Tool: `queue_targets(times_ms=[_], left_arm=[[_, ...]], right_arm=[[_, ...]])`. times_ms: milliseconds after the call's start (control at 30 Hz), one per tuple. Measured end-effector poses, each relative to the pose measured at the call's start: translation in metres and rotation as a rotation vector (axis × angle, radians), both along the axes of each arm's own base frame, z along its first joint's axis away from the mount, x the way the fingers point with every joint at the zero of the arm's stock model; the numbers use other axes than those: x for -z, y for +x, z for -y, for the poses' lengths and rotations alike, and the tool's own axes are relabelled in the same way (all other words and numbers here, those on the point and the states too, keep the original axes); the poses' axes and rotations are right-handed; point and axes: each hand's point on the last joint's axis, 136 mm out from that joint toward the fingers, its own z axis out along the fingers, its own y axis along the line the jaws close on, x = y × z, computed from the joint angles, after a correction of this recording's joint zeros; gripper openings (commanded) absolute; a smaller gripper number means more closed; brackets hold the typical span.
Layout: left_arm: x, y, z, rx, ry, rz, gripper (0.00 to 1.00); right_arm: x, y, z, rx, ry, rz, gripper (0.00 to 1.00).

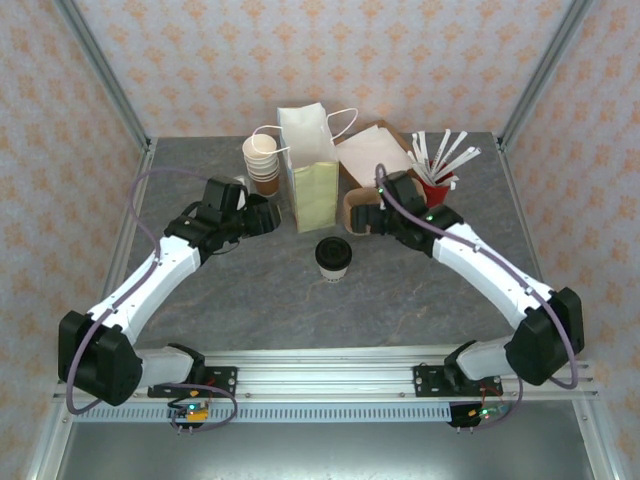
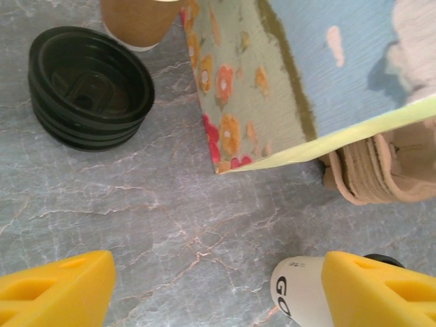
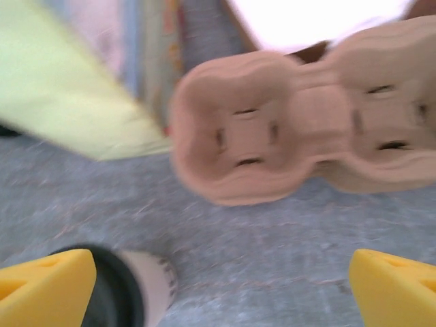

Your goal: Pack the takeout coffee

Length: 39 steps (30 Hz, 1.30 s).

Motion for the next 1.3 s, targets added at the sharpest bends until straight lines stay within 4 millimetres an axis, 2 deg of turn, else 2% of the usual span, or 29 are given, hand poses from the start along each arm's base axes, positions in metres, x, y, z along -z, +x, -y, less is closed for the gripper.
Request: queue_targets(times_ms=[67, 200, 300, 467, 633, 867, 900, 967, 1033, 1200, 1300], left_arm=[[-0.004, -0.001, 0.006, 0.021, -0.001, 0.008, 0.8], [-0.015, 0.0, 0.015, 0.052, -0.006, 0.035, 0.8], [-0.018, 0.001, 0.017, 0.062, -0.001, 0.045, 0.8], [-0.021, -0.001, 0.016, 0.085, 0.024, 0.047, 0.79], [-0.036, -0.004, 0.014, 0.095, 0.03, 0.083, 0.78], [-0.078, 0.002, 0.016, 0.089, 0.007, 0.16, 0.74], [-0.093, 0.006, 0.017, 0.088, -0.003, 0.191, 0.73], [-0.109, 0.009, 0.018, 0.087, -0.015, 0.227, 0.72], [-0.117, 0.01, 0.02, 0.09, -0.022, 0.246, 0.72], [-0.108, 0.013, 0.031, 0.11, -0.021, 0.22, 0.68], [-0.101, 0.009, 0.042, 0.138, -0.015, 0.199, 0.67]], right_arm=[[-0.001, 0.016, 0.013, 0.054, -0.009, -0.012, 0.88], [0.001, 0.041, 0.018, 0.074, -0.043, -0.034, 0.79], [0.007, 0.05, 0.021, 0.044, -0.088, -0.053, 0.73], [0.014, 0.053, 0.022, -0.123, -0.123, -0.082, 0.73], [0.016, 0.044, 0.012, -0.393, -0.201, -0.054, 0.74], [0.0, 0.061, 0.014, -0.513, -0.302, 0.017, 0.73], [-0.003, 0.064, 0.019, -0.533, -0.323, 0.029, 0.73], [-0.004, 0.064, 0.024, -0.577, -0.349, 0.037, 0.73], [-0.003, 0.063, 0.031, -0.619, -0.364, 0.037, 0.72], [-0.011, 0.073, 0.046, -0.676, -0.358, 0.042, 0.68], [-0.013, 0.079, 0.043, -0.703, -0.34, 0.041, 0.65]])
